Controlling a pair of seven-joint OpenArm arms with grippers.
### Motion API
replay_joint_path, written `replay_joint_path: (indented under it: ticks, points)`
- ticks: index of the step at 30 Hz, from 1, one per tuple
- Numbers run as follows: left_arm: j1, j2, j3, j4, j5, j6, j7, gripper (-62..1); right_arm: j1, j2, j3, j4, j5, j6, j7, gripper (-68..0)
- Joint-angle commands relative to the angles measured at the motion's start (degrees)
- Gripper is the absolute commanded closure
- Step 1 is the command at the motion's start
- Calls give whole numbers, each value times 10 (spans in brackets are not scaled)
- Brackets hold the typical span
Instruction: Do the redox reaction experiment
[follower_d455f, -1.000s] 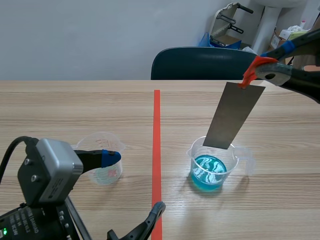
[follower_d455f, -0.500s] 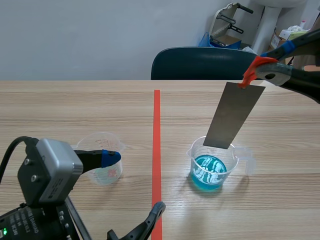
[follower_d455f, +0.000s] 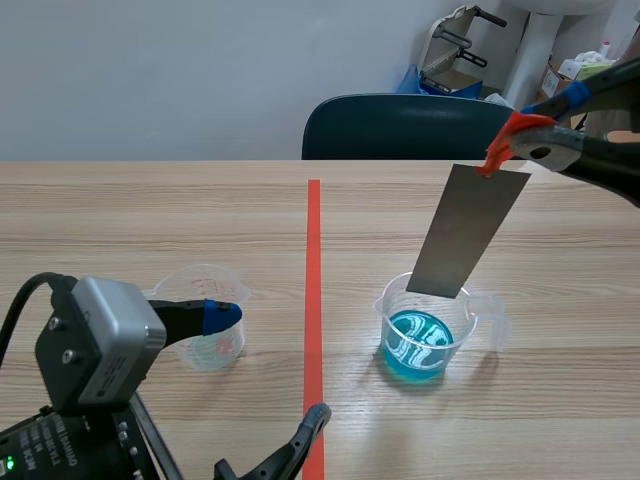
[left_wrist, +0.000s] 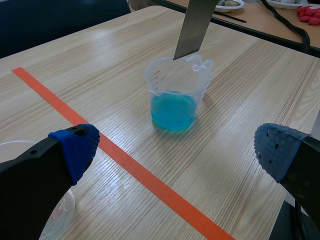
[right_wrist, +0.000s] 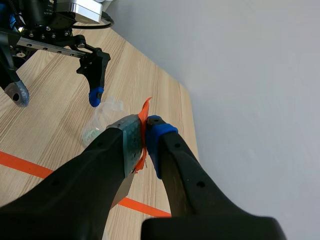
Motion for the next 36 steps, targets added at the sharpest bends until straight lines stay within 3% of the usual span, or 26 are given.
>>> replay_joint_path:
  ticks: [1,16,21,24,28,36]
  points:
    - [0,4,0,10,-4,-3,-10,-623,5,6,11,5,14,5,9,-8]
    - [0,4,0,10,-3,-3,-10,-613,5,6,11,5,14,5,9,-8]
    - [-4,13,0,9,-3,10,-9,-201,5,6,11,5,14,5,8,-8]
    - [-24,30,1,9,-3,12,-1,-29,5,6,11,5,14,5,9,-8]
    - [-79,68,10,-20,-4,12,33,-21,5,6,11,5,14,5,8,-8]
    - [-206,137,83,-131,-9,8,62,-22,5,6,11,5,14,5,8,-8]
